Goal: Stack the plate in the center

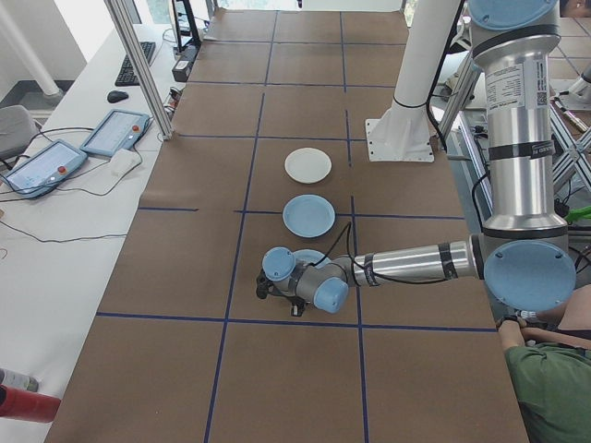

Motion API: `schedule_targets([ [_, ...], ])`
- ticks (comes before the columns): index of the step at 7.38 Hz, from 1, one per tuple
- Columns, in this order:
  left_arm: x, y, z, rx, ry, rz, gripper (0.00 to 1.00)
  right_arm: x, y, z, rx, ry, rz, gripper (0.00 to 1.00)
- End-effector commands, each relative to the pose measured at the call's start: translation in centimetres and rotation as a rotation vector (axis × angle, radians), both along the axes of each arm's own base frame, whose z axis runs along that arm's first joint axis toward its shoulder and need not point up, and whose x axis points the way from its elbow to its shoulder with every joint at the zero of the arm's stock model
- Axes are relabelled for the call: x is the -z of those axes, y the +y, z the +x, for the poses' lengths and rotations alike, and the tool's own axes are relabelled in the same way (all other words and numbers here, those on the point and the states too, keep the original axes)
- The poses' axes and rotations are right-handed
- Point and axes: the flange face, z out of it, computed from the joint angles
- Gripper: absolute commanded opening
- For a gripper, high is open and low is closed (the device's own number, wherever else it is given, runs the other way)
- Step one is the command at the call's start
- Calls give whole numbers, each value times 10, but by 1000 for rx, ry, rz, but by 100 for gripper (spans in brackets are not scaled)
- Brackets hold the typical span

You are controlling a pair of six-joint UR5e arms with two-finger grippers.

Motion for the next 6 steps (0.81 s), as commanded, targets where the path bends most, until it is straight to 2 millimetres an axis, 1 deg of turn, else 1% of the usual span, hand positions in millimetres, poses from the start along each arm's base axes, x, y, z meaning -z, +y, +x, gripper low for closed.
schedule_targets([
  [1,6,1,-4,8,8,4,0,0,0,0,0,0,0,100],
  [2,17,8,-9,10,16,18,0,0,0,0,0,0,0,100],
  [3,34,13,-23,24,89,-1,0,0,0,0,0,0,0,100],
  [4,56,10,-31,30,167,1,0,0,0,0,0,0,0,100],
  [5,75,5,-33,47,177,-1,0,0,0,0,0,0,0,100],
  [6,97,-3,-28,85,174,-41,0,0,0,0,0,0,0,100],
])
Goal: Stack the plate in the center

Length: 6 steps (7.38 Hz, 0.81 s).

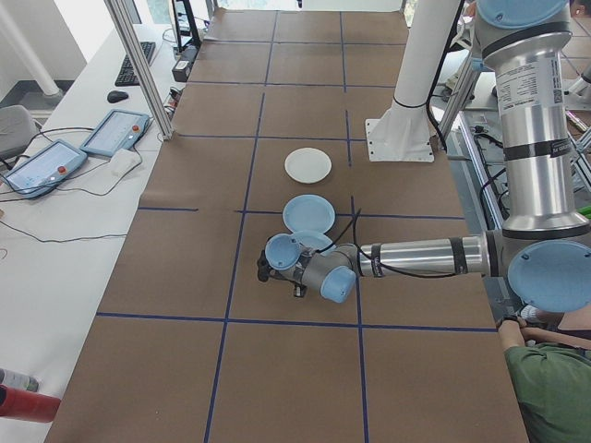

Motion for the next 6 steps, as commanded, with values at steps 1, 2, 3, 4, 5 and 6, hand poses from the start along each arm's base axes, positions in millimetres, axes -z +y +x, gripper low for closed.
schedule_targets([
  [1,47,-12,4,88,9,-89,0,0,0,0,0,0,0,100],
  [2,57,-14,10,111,0,-96,0,0,0,0,0,0,0,100],
  [3,59,-13,25,137,-31,-99,0,0,0,1,-2,0,0,100],
  [4,66,-5,50,133,-21,-129,0,0,0,0,0,0,0,100],
  [5,78,3,78,125,7,-163,0,0,0,0,0,0,0,100],
  [6,88,6,103,122,17,-185,0,0,0,0,0,0,0,100],
])
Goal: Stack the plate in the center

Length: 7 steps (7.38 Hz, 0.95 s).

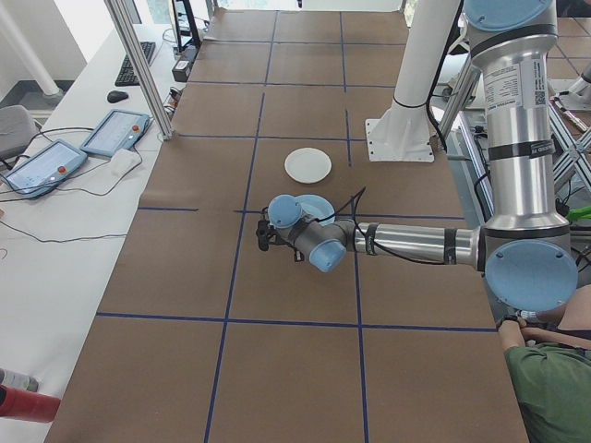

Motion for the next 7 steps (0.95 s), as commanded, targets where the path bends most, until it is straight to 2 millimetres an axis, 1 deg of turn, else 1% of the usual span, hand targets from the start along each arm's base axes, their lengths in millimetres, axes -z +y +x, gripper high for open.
schedule_targets([
  [1,15,10,44,-2,25,-44,0,0,0,0,0,0,0,100],
  [2,19,9,49,-7,28,-43,0,0,0,0,0,0,0,100],
  [3,27,5,58,-14,38,-40,0,0,0,0,0,0,0,100],
  [5,28,4,71,-28,37,-51,0,0,0,0,0,0,0,100],
  [7,21,7,75,-39,30,-60,1,0,0,0,0,0,0,100],
])
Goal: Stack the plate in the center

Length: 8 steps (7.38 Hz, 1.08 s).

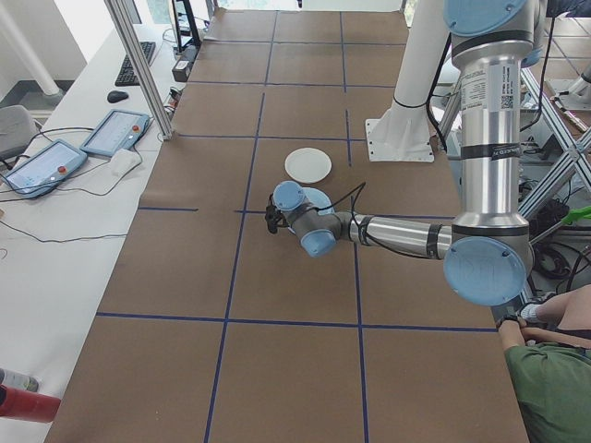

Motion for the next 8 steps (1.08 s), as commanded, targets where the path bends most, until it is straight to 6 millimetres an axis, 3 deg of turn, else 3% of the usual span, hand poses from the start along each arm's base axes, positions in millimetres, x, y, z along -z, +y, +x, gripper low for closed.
schedule_targets([
  [1,-6,1,3,-8,-8,-5,51,0,0,0,0,0,0,100],
  [2,-6,1,3,-7,-8,-7,81,0,0,0,0,0,0,100],
  [3,-4,1,3,-7,-4,-5,99,0,0,0,0,0,0,100],
  [4,7,2,1,-11,13,0,99,0,0,0,0,0,0,100],
  [6,64,5,0,33,50,-2,99,0,0,0,0,0,0,100],
  [8,118,-5,33,151,53,-60,99,0,0,0,0,0,0,100],
])
